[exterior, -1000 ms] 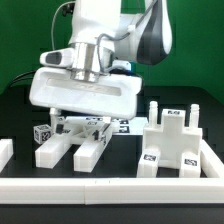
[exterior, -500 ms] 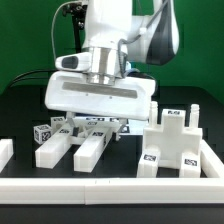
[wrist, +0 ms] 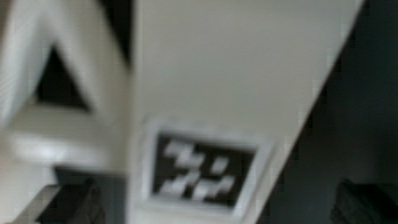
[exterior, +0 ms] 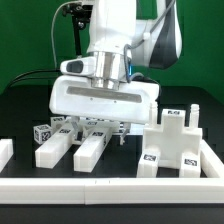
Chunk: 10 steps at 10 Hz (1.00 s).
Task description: Assemble chair
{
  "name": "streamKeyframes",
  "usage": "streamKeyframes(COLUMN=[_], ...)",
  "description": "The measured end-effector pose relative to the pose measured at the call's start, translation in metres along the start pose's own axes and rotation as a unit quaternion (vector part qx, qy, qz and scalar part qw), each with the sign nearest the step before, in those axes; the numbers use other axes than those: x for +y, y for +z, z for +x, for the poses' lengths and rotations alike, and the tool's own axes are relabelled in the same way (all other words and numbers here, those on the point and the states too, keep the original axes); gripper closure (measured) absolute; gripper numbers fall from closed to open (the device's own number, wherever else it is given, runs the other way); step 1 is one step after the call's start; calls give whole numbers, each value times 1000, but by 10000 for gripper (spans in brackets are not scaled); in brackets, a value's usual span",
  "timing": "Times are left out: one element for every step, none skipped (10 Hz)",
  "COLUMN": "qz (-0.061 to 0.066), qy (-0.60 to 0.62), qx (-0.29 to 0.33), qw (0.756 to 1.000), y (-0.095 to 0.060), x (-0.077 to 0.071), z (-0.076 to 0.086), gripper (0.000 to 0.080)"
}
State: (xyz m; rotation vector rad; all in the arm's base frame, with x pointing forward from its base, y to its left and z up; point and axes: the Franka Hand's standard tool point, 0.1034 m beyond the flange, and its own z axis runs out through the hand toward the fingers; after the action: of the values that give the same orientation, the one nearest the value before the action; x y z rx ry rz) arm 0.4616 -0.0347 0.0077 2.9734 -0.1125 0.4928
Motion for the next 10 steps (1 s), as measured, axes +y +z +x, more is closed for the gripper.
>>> streamKeyframes(qz=[0,-1,-1,2,2,1,1,1,1,1], qy=[-1,3,6,9,8,8,8,8,8,8], qx=[-2,-4,-8,-14,-14,-14,-14,-10,-10,-10], qw=[1000,1000,1000,1000,1000,1000,1000,1000,1000,1000], y=[3,5,6,6,6,6,6,5,5,5], x=[1,7,12,12,11,12,12,12,12,12], z=[0,-1,-2,-3,-3,-3,-3,0,-1,-1], gripper=[151,151,151,151,273,273,410,511,511,511])
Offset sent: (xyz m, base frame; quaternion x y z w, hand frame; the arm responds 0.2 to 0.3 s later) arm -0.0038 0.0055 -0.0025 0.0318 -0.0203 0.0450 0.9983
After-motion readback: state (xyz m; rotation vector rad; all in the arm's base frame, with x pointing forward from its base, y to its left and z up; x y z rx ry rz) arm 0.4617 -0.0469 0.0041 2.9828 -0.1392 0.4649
